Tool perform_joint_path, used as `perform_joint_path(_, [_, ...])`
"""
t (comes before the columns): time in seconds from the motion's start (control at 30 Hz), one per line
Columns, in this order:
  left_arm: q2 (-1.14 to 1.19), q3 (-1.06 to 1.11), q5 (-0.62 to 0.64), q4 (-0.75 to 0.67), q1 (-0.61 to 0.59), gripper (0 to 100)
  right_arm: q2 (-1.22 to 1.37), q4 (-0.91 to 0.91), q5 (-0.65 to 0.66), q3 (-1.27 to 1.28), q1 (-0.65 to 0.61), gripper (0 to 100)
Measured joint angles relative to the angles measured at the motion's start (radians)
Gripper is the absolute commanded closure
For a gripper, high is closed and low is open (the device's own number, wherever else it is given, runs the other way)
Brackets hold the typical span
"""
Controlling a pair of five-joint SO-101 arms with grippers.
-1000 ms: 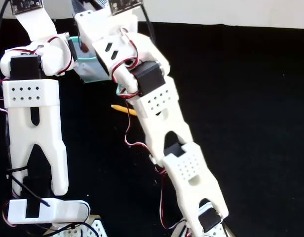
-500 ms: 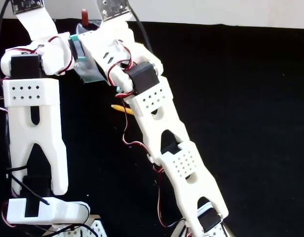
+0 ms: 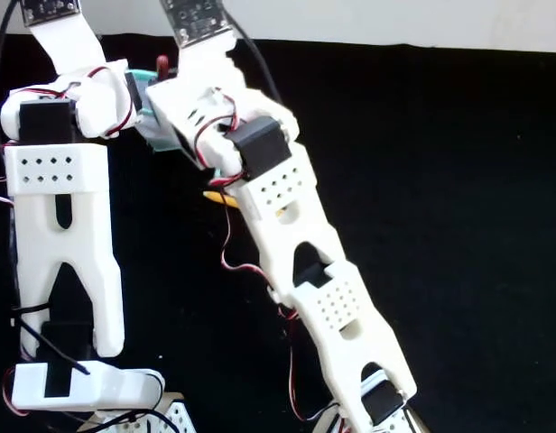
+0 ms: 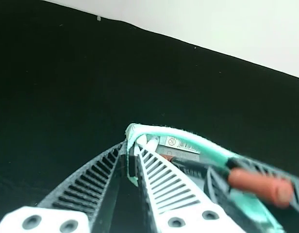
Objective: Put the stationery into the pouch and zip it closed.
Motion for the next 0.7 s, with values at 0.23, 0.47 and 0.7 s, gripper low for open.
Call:
perform_joint_path(0.23, [0.000, 0.000, 0.000, 0.000, 0.000, 99, 0.002, 0.049, -0.002, 0.002, -0.029, 83.7])
perform_joint_path(0.47, [0.000, 0.000, 0.000, 0.000, 0.000, 99, -0.029, 0.051, -0.002, 0.003, -0.029, 83.7])
perform_joint_path(0.7, [0.000, -0.002, -0.003, 0.000, 0.003, 99, -0.210, 0.058, 0.000, 0.002, -0.031, 83.7])
